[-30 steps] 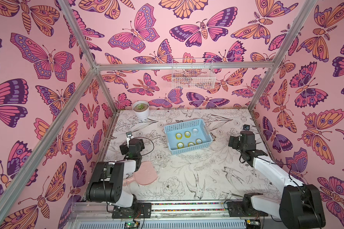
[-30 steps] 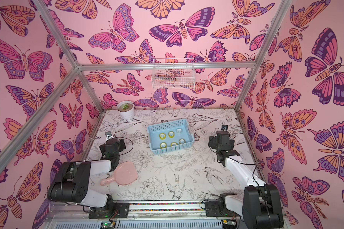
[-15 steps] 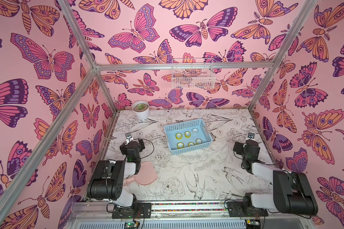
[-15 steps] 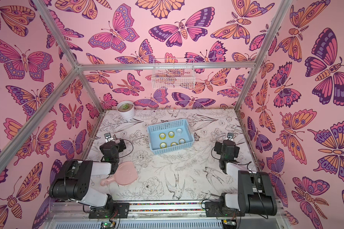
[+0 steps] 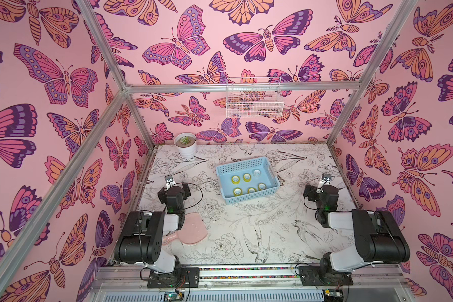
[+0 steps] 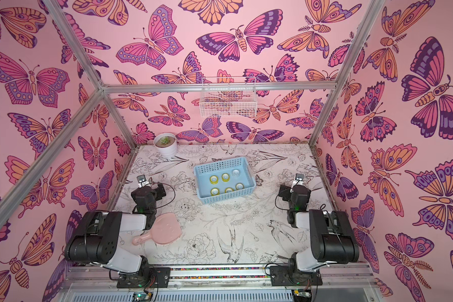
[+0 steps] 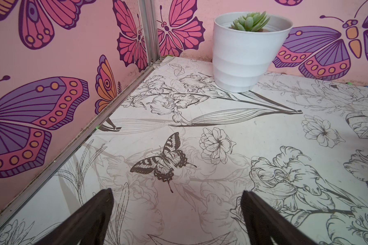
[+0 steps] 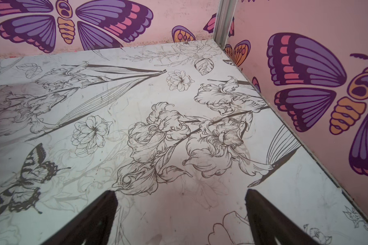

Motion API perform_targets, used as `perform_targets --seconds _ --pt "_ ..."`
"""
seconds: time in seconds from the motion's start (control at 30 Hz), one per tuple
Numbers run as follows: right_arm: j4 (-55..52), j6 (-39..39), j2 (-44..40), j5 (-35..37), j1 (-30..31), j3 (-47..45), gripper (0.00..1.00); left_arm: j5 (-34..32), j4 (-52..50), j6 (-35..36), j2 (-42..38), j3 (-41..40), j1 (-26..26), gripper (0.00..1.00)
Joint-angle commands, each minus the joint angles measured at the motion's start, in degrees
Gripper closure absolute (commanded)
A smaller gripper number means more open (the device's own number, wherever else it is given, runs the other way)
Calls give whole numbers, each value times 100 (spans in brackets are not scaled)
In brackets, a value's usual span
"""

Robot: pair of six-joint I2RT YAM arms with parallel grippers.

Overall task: Put the transparent tape into the storage box
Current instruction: Reset both arms

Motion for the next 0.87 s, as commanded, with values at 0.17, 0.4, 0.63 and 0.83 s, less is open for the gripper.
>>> perform_targets --seconds 0.17,0.4,0.63,0.83 --pt "-17 -64 -89 -87 -38 137 1 -544 490 164 115 -172 -252 0" --pt "-1 -70 -85 -93 -39 131 1 -527 491 164 110 -172 -244 0" --pt "-3 -71 -80 -91 -39 131 1 -527 492 162 110 -168 -248 0" --pt "2 -71 -87 -91 -38 131 1 -246 286 85 82 -97 -98 0"
